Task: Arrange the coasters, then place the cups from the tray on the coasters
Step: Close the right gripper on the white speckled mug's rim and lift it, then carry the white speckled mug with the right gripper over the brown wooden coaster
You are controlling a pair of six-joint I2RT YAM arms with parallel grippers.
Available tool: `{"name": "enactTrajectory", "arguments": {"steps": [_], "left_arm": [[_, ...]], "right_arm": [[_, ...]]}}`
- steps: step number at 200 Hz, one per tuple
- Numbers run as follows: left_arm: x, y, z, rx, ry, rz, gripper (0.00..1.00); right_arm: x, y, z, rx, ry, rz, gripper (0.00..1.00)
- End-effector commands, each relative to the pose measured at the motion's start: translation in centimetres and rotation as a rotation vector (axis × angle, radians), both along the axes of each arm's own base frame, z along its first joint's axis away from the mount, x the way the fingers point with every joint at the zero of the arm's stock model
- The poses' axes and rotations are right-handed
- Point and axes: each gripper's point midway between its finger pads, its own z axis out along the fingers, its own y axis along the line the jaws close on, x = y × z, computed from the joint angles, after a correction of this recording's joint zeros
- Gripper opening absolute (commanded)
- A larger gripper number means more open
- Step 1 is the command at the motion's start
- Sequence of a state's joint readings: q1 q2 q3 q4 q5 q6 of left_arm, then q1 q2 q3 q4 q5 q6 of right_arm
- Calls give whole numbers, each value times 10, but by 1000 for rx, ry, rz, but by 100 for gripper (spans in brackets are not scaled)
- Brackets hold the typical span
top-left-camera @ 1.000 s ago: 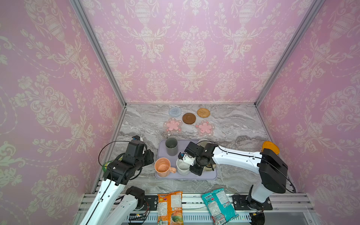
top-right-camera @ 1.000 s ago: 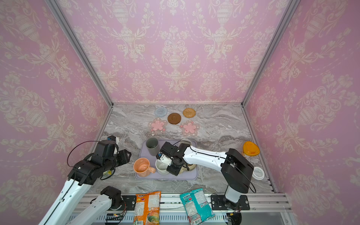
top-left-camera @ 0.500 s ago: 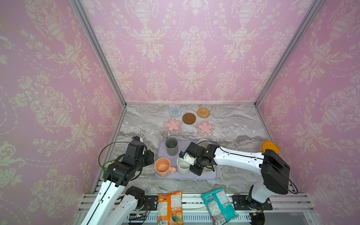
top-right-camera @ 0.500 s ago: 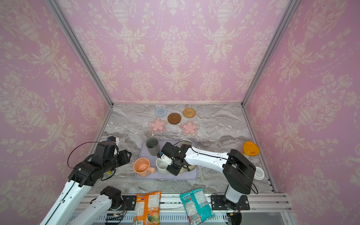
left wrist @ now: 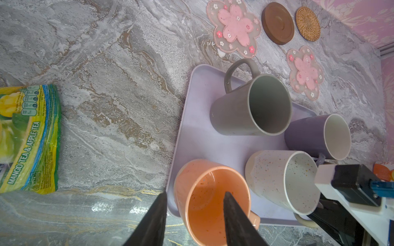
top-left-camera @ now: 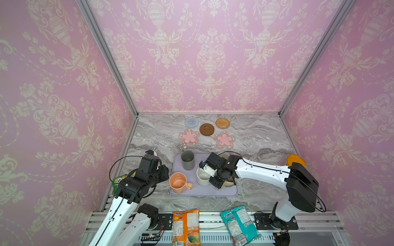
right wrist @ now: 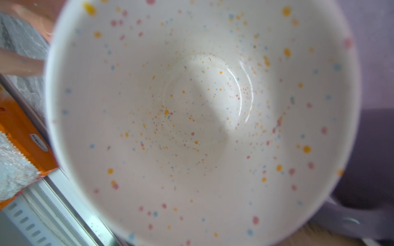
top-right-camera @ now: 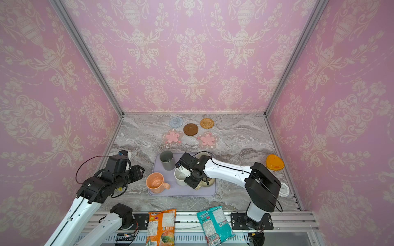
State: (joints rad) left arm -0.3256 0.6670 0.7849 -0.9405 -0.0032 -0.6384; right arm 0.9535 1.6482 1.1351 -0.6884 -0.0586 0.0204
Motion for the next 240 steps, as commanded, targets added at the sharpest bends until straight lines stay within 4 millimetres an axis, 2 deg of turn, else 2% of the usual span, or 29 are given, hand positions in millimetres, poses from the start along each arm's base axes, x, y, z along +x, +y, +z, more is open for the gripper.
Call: {"name": "enactTrajectory", "arguments": {"steps": [1,126,160,163,168,203,240], "left_arm": [[-3,-5,-2,-18,5,-20,46],[3,-6,0,-20,8,-12,46],[7,-10,2,-29,3,-20,46],[7,-10,2,-28,4,-20,46],[7,-10,2,-28,6,-21,46],[8,-9,4,-22,2,-18,46],[7,-9,4,-19,3,-21,46]], "right_arm": [[13,2,32,66,-64,-49,0],[37,-2,69,174,-157,-129,0],[43,-8,73,179,-170,-160,0],[48,-3,86,206,-189,-161,0],[49,-2,89,213,-195,-161,0],[58,-1,99,232,-216,-184,0],[78,-6,112,241,-250,-279,0]]}}
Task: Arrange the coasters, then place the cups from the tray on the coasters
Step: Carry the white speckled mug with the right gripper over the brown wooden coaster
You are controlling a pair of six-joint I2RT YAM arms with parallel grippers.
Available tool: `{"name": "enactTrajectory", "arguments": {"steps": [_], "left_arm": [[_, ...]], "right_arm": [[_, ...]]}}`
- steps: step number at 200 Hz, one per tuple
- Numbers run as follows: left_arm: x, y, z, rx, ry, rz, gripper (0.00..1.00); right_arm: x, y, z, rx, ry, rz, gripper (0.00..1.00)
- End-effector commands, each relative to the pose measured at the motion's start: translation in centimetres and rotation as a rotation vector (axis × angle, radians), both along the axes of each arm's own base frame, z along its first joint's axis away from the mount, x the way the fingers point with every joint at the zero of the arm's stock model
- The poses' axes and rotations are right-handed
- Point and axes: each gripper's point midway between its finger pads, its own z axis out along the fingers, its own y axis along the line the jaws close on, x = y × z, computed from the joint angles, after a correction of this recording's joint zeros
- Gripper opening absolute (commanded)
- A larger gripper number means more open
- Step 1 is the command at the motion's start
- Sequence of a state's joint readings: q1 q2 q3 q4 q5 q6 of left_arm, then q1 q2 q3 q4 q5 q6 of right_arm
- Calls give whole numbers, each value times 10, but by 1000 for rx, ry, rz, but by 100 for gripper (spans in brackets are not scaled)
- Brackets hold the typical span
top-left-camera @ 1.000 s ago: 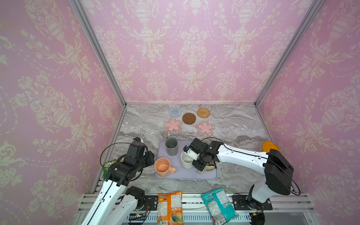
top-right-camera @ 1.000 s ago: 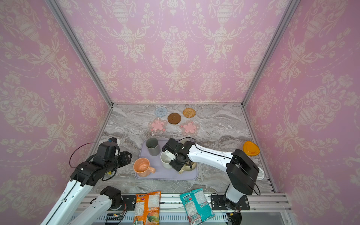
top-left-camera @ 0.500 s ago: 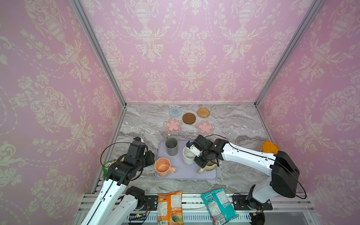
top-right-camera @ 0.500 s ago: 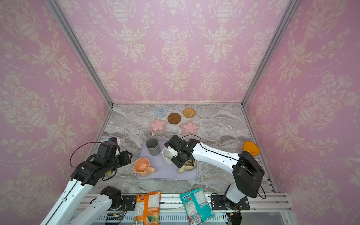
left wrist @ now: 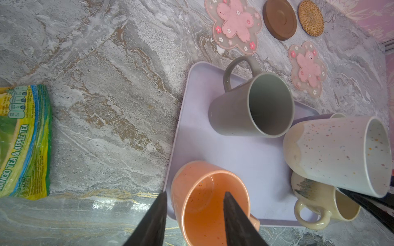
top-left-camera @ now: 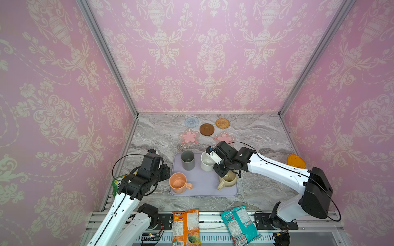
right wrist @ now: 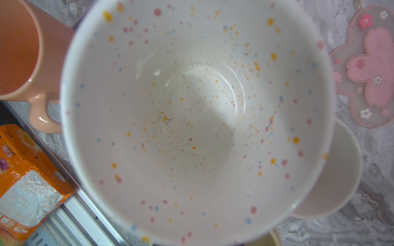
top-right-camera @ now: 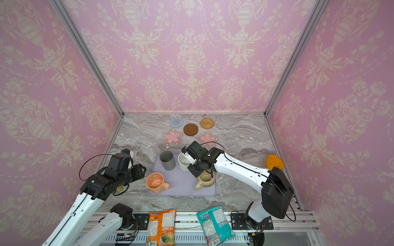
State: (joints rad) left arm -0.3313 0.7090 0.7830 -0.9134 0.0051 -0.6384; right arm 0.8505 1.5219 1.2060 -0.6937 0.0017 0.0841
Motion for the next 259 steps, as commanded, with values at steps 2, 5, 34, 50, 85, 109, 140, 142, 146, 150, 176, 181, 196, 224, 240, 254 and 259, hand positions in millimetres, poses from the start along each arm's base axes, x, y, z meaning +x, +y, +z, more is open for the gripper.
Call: {"name": "enactTrajectory", "arguments": {"steps": [2,5,34,50,85,109,140,142,146,150,176,181,196,224,240,254,259], "left_arm": [[0,-4,8,-19,-16,-10,46],[0,-4,8,-18,-15,-10,46],[0,-4,2,-14,-1,-6,46],[1,-5,-1,-18,6,-7,46],[2,-4,-4,-15,9,0,46],[2,-3,-7,-12,10,10,46],[4,-4,-11,-12,16,15,46],[5,-4,-11,-12,16,14,46],[6,-4,-10,-10,14,12,46],[6,-4,-10,-6,15,9,46],[14,-5,-6,23,27,-9,46],[16,-6,-6,29,33,-12,46],[18,-7,-6,36,45,-17,46],[18,-5,-8,36,37,-6,46],[19,-5,-8,35,29,-3,46],[20,-5,-8,39,30,-9,46],[21,-5,-7,44,29,-11,46]], "right_arm": [[30,7,46,111,-113,-100,0],[31,7,47,113,-116,-108,0],[47,3,61,152,-136,-163,0],[58,0,66,158,-144,-186,0],[80,-7,77,159,-166,-223,0],[96,-9,83,170,-166,-241,0],[115,-11,86,183,-146,-259,0],[116,-11,86,183,-146,-262,0],[119,-12,86,182,-145,-267,0],[121,-12,85,181,-142,-269,0],[139,-12,83,173,-128,-274,0],[143,-11,82,171,-125,-274,0],[153,-9,79,165,-113,-280,0],[171,-7,77,154,-111,-307,0],[183,-5,74,145,-117,-325,0],[194,-4,71,140,-109,-344,0],[198,-4,70,137,-107,-353,0]]}}
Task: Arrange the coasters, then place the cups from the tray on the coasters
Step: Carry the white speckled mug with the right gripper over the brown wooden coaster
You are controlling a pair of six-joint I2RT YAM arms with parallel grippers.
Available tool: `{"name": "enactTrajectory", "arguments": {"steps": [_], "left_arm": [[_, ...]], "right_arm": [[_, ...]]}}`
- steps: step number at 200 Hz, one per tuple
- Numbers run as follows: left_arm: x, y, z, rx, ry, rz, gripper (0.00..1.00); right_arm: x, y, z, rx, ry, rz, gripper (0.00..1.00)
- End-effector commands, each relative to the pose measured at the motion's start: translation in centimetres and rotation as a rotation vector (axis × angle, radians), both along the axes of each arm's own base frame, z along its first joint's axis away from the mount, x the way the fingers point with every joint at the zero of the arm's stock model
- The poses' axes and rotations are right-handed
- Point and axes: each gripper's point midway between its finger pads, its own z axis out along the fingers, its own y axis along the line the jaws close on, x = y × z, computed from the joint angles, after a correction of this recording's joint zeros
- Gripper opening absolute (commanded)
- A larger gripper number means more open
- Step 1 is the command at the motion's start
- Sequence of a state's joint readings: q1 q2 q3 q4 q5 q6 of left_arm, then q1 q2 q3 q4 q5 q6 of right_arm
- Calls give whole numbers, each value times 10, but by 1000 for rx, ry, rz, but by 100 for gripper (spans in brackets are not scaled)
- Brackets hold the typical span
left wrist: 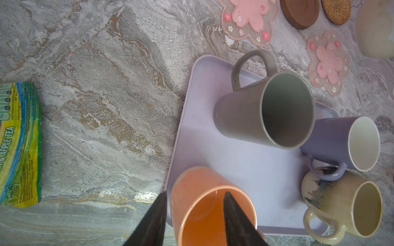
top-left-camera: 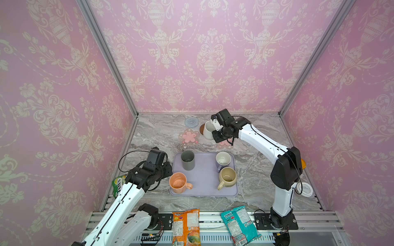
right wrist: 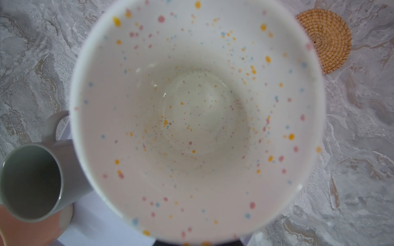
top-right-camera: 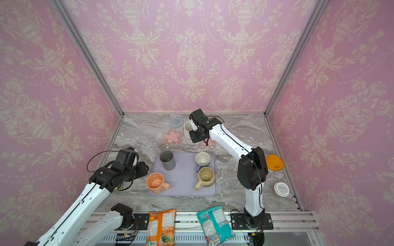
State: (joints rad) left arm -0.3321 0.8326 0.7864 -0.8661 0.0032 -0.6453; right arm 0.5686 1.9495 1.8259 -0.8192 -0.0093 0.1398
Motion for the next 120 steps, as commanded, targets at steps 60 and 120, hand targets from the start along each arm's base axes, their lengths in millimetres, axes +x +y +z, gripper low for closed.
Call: {"name": "enactTrajectory", "arguments": {"steps": [60,120], "left_arm": [[15,4,15,97,-36,-47,47],[27,4,21,136,-52,-77,47]], "right_arm": [[63,17,23,71,-66,-112,0],[91,20,26,135,-72,-180,0]]}}
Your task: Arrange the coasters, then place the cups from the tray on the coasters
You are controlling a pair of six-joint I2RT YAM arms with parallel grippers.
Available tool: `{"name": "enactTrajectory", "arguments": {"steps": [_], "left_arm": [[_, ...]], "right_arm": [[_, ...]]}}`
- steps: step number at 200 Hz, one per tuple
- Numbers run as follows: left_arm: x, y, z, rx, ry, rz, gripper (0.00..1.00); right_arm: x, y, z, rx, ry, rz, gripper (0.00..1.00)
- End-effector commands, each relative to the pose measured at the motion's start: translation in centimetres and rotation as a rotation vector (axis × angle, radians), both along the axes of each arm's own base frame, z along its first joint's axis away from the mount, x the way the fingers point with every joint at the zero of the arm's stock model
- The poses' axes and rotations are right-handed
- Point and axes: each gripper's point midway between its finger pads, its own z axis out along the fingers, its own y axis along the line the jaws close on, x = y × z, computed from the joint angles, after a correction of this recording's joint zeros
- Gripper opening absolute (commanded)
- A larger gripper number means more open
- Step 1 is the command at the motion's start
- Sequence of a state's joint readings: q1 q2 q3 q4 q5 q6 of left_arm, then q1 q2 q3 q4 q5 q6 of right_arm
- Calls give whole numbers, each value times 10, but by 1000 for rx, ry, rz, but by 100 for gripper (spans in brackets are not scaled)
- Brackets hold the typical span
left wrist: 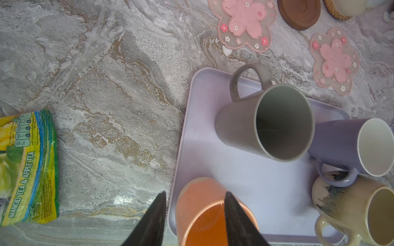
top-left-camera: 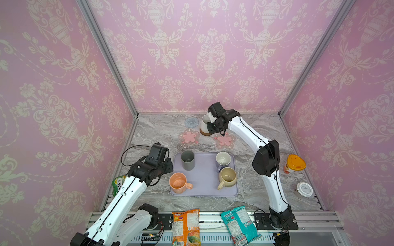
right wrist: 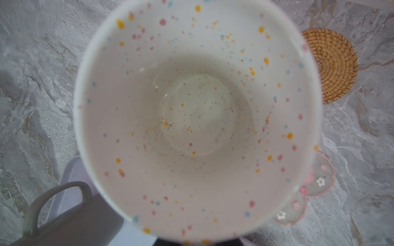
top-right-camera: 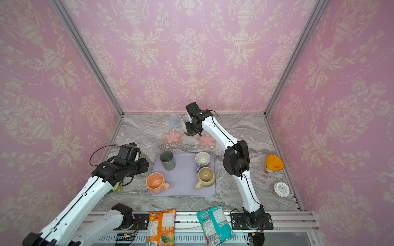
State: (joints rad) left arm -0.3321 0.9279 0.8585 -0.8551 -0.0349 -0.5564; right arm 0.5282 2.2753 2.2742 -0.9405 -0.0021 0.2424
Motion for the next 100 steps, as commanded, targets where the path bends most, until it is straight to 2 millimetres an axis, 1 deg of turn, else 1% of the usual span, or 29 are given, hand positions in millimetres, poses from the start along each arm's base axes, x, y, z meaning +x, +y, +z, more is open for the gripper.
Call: {"name": "enactTrajectory", "arguments": {"steps": [1,51,100], "left_arm": [[8,4,12,56,-41,-25,47],[21,9,20,73,-60,-19,47],[27,12,12,63,-36,-13,48]], "right_arm": [[22,4,39,88,-101,-53,0],[39,3,32,101,-115,-89,0],[58,4,21,116,-118,-136,0]]}}
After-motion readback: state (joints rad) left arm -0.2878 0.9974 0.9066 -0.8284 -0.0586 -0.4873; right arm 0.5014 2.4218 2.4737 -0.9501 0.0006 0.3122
